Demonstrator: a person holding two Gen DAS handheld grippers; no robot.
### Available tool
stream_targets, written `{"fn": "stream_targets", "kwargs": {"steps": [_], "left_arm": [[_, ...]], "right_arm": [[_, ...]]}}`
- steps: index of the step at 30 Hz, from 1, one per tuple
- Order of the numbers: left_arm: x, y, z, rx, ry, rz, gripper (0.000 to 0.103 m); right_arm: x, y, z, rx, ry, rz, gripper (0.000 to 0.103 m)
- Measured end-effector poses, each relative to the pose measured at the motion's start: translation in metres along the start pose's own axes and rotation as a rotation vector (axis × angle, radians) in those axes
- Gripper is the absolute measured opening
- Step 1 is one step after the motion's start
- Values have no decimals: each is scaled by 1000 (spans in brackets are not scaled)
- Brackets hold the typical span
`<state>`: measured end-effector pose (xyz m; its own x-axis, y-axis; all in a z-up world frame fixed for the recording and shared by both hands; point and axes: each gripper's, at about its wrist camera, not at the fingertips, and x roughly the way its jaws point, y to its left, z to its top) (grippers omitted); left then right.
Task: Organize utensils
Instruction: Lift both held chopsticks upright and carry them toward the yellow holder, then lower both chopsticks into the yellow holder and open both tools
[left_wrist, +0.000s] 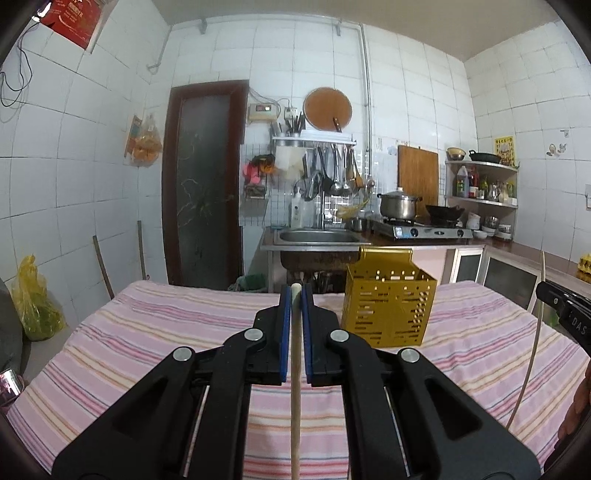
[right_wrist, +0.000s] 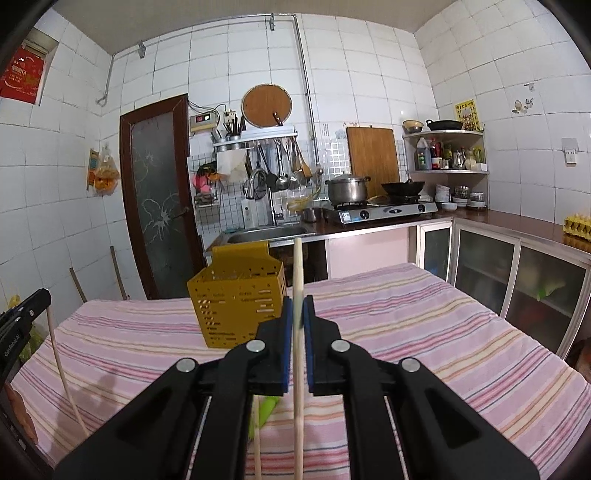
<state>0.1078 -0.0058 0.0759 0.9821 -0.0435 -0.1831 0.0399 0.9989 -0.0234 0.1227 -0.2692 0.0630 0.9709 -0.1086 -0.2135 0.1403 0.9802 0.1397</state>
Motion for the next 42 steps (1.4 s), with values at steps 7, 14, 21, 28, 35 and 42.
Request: {"fn": "stream_targets", "kwargs": {"steps": [7,14,21,28,35,42], "left_arm": [[16,-4,18,-1,-29,-11,5],[41,-18,58,-5,-90,-49,5],[78,-40,116,-16,-140,-100,4],[121,-62,160,-34,-172,-138,4],[173,-83,171,-50,-176,-176,4],[228,-90,138,-52,-113,-171,4]], "right_arm": [[7,4,14,-7,-32,1,6],[24,13,43,-19,-78,6,6],[49,27,91,-35,-140,12,6],[92,46,145,-32,-188,34,6],[144,60,172,-9,-213,54,6],[204,66,153,-2,-173,63,6]]}}
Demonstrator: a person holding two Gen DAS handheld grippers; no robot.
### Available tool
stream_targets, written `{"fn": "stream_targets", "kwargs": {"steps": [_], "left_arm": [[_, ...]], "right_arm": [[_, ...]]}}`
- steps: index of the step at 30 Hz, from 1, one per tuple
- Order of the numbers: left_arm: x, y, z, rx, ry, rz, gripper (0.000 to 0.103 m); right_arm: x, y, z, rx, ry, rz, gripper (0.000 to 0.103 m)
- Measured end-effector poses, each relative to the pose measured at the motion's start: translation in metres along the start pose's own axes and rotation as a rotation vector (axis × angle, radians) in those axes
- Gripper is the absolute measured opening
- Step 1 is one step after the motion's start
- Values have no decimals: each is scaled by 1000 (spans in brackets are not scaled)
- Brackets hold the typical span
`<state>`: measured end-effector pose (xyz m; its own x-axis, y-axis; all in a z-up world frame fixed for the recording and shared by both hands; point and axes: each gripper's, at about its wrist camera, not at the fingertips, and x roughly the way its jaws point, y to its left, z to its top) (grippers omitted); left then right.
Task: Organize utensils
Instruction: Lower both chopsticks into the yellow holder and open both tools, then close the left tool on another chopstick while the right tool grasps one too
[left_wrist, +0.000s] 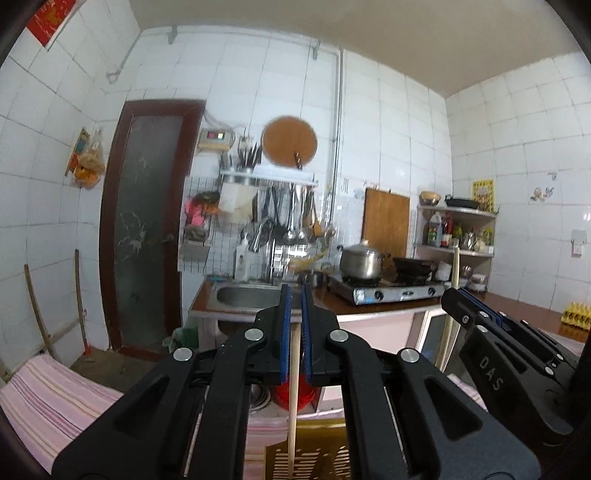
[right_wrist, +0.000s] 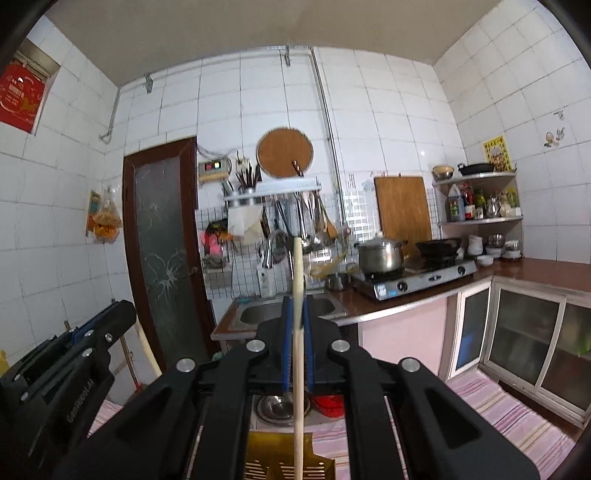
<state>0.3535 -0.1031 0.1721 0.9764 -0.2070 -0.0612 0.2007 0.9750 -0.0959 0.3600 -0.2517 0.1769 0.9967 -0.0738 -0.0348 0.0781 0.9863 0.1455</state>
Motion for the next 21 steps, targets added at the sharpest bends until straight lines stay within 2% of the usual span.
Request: {"fn": "stream_targets", "kwargs": {"steps": [4,8,9,10,11,13,15,18,21], "left_arm": [[17,7,-27,6,66,19,4],[13,20,-35,-16,124,22,7],[7,23,-32,-17,136,27,12],[4,26,-31,-16,145,35,36],[-4,28,-28,-15,158,43,70],[-24,33,-23,-9,139,68,94],[-43,36,-19,9,114,96,97],[-68,41,-18,29,165,121,98],[-89,48,-21,40,179,147,98]], "right_arm": [[27,-5,-37,-8,78,-9,6],[35,-12,-53,-33,169,-29,9],[33,-15,-53,-35,187,-32,14],[29,-19,-51,-34,199,-40,41],[24,-22,-50,-33,203,-50,69],[6,-33,-44,-21,196,-74,71],[-14,-40,-40,-35,214,-104,71],[-41,-48,-39,-43,232,-138,76],[-75,-53,-41,-52,236,-164,82]]}}
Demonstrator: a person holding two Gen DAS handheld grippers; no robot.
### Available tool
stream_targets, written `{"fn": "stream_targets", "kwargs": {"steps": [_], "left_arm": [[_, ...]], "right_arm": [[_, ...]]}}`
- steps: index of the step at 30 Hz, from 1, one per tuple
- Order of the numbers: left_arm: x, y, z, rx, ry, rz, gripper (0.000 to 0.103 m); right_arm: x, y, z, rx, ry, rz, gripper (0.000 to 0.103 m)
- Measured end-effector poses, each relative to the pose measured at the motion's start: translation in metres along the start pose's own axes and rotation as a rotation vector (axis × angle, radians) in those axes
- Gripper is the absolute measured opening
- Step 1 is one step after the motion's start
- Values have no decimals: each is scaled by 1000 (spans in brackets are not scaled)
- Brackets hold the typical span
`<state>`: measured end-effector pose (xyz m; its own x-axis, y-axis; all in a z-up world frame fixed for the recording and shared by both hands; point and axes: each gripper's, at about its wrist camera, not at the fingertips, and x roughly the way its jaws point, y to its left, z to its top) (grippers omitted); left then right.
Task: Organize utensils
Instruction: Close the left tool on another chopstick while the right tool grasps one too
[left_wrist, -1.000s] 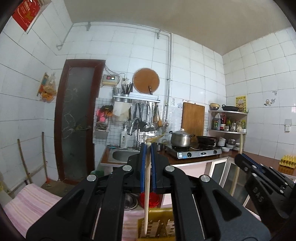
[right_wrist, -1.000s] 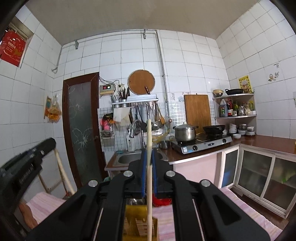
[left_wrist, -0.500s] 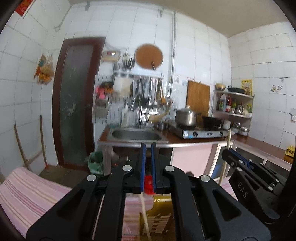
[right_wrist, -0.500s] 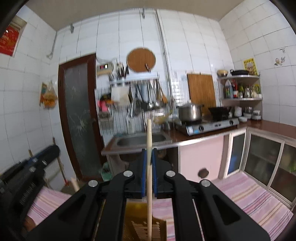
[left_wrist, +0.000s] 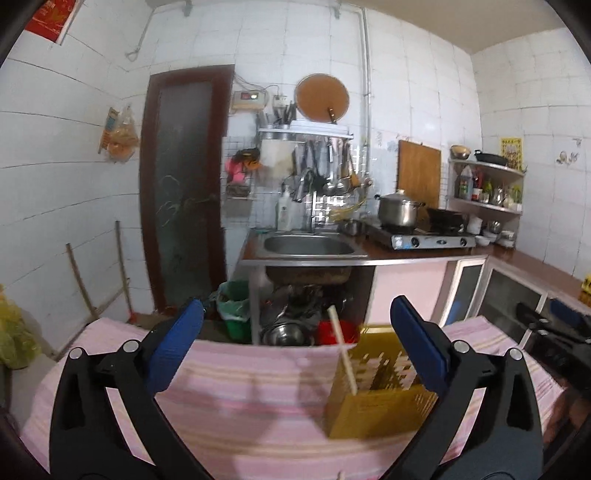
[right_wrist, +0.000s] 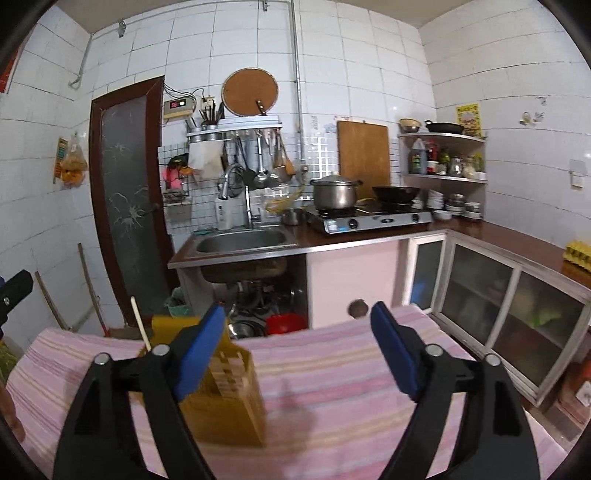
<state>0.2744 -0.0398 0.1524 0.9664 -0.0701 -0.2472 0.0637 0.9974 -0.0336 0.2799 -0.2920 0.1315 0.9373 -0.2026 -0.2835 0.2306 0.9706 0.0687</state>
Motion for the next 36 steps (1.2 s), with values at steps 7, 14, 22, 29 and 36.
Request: {"fn": "stream_targets", "kwargs": {"steps": [7,14,22,29,36], "left_arm": [[-26,19,-47,-22,116,-22,98],[-14,26,-110,-21,269,-23,98],[9,30,-169,-49,429,-38,98],[27,18,-198,-19,528,-48,98],[42,5,-211,31,612,-57,98]], "right_arm": [[-37,-4,-50,-24,101,-9,87],[-26,-6,-117,16,294,-4,87],[-13,15,-170,-43,423,9,87],[-1,32,-188,-123,474,1,87],[5,23,-190,-72,501,-5,87]]}}
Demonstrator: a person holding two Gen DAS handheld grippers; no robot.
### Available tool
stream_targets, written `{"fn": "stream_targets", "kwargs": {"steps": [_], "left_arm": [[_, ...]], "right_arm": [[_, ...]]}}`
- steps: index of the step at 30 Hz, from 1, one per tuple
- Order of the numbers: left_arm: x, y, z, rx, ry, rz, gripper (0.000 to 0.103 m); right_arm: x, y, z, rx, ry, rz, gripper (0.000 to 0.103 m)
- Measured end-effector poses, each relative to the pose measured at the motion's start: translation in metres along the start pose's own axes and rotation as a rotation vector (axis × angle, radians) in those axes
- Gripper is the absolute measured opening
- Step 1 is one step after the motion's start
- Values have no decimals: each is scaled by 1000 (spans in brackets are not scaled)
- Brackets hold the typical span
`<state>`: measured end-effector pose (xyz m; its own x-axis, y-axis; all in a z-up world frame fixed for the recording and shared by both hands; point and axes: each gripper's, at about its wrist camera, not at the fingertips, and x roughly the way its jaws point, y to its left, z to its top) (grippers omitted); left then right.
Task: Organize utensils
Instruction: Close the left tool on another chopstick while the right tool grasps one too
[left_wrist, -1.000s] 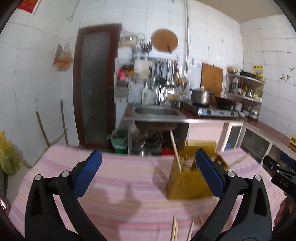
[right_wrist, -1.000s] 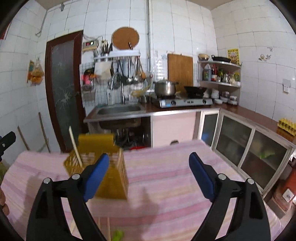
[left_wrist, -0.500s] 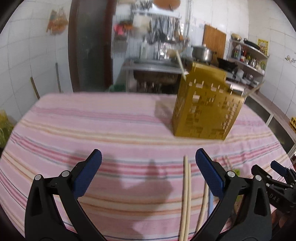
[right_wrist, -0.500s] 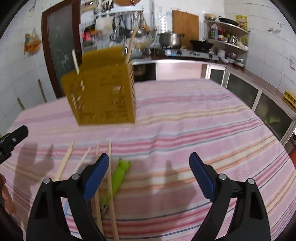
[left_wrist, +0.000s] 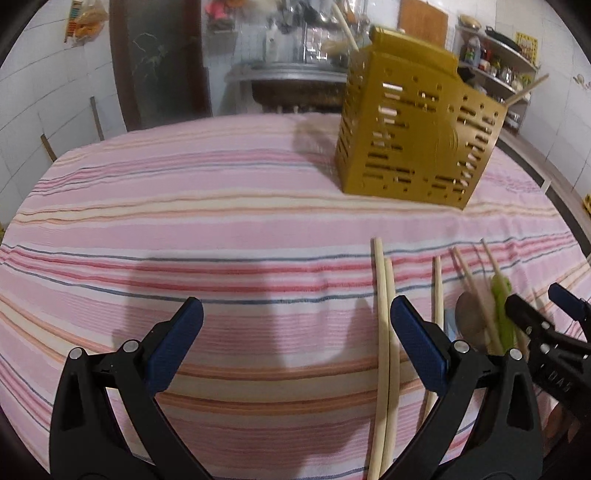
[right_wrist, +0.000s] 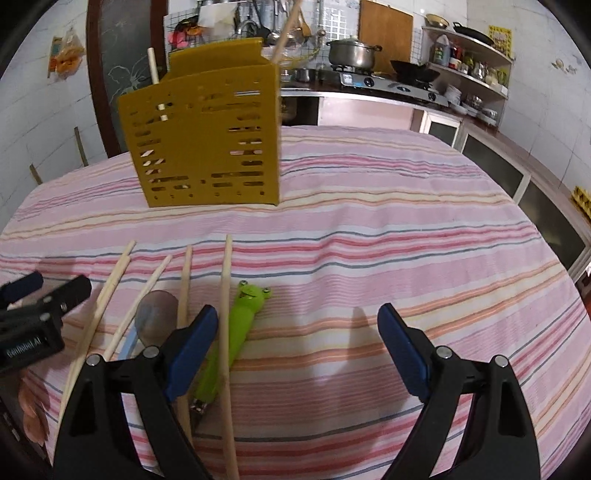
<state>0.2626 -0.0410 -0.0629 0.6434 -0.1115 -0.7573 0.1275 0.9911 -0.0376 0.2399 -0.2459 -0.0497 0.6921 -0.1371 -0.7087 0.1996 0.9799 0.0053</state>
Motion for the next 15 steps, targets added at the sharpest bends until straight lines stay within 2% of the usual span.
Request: {"fn": "stream_targets", "kwargs": {"steps": [15], "left_arm": [[14,0,-2,1,49,-18,98]], "right_arm": [[2,-3,-1,20,3,15,87]]}}
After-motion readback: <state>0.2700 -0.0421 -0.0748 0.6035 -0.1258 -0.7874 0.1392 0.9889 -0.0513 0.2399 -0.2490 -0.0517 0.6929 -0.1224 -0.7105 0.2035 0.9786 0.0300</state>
